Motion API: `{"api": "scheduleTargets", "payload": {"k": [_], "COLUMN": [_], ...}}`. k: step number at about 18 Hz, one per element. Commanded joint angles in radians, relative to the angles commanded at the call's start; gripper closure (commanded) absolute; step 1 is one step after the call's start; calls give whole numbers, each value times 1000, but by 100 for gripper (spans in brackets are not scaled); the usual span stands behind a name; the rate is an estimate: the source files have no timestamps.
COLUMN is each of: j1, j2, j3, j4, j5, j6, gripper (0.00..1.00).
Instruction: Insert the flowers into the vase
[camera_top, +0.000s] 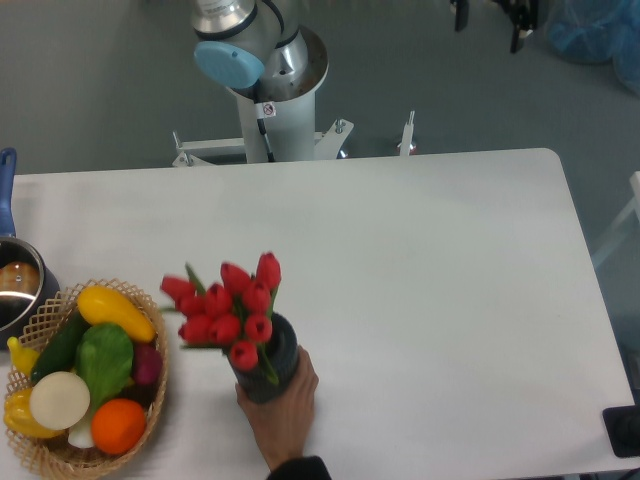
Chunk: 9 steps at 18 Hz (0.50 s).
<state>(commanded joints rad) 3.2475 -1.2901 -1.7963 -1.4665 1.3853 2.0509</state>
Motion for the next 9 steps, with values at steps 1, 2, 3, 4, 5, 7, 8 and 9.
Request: {"api": "scheduleTargets", "payload": {"k": [1, 2, 3, 4, 5, 7, 8, 9], "j1": [0, 0, 2, 2, 0, -2, -2, -2], "j2": [2, 2, 0, 0, 0, 2, 0, 0], "j3": [2, 2, 2, 2, 2, 2, 2, 2], "j4": [0, 0, 0, 2, 3, 3, 3, 6], "j5": [-11, -21, -32, -38, -38, -38, -38, -38], "j6": [0, -2, -3, -8, -9, -9, -11, -11], "gripper": [0, 0, 0, 0, 0, 0, 0, 0]}}
